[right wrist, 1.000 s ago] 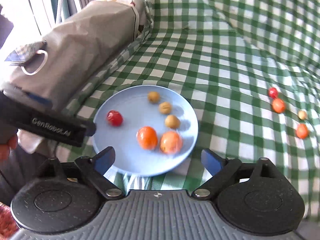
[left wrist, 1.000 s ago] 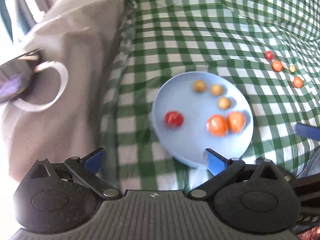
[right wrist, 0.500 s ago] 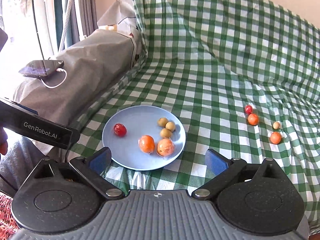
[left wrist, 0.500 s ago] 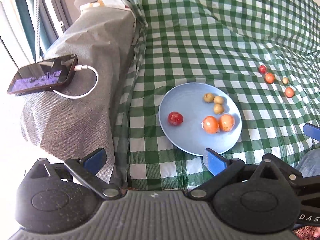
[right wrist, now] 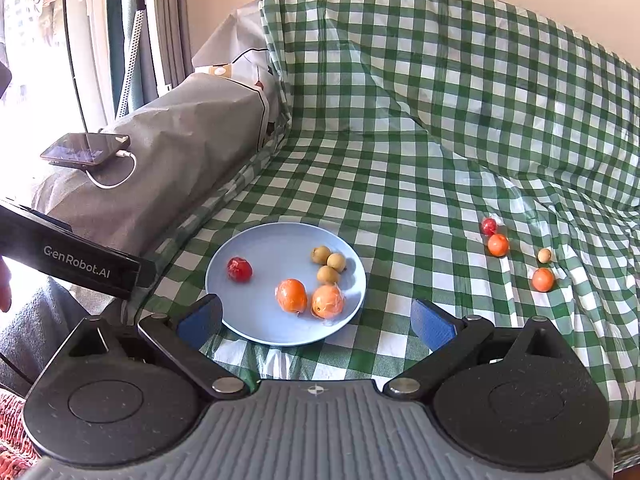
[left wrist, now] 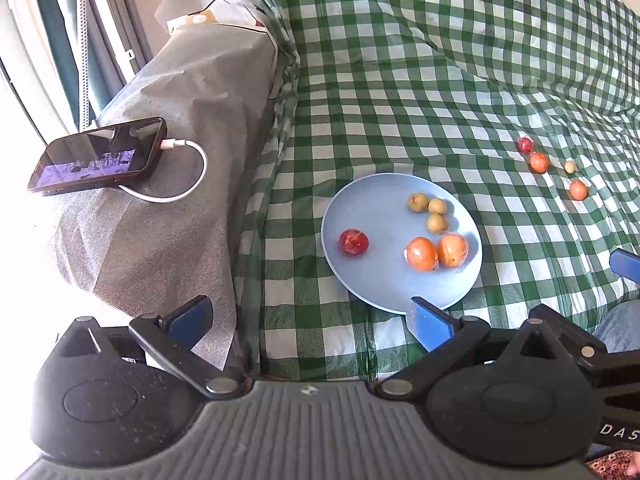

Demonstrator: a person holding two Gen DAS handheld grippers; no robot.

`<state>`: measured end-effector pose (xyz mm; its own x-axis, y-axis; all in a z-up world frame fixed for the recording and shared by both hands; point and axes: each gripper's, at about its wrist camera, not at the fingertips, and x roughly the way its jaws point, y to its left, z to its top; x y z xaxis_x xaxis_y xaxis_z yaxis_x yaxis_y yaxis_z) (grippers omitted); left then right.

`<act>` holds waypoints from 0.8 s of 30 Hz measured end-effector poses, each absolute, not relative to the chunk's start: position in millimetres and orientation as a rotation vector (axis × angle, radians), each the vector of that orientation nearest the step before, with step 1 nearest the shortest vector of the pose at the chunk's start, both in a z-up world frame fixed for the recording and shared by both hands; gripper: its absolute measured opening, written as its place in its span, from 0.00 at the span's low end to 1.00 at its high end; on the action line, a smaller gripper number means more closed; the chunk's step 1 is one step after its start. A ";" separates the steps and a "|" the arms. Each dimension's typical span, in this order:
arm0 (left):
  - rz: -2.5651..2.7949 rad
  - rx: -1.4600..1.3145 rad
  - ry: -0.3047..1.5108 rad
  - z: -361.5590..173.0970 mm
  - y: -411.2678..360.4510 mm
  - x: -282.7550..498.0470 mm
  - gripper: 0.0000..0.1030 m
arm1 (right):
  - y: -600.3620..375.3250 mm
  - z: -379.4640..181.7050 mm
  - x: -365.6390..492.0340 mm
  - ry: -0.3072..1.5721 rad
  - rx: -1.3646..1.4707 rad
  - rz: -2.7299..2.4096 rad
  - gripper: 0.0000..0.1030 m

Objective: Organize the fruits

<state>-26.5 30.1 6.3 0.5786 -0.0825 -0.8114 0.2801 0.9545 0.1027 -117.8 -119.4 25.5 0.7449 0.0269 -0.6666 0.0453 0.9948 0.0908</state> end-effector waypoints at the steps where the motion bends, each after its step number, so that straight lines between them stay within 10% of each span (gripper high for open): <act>1: -0.214 0.230 0.931 6.5 30.0 -26.4 1.00 | -119.2 25.4 -117.8 0.731 0.103 -0.011 0.97; 24: -0.226 0.244 0.930 5.1 26.4 -27.1 1.00 | -120.0 23.8 -116.9 0.737 0.105 -0.015 0.97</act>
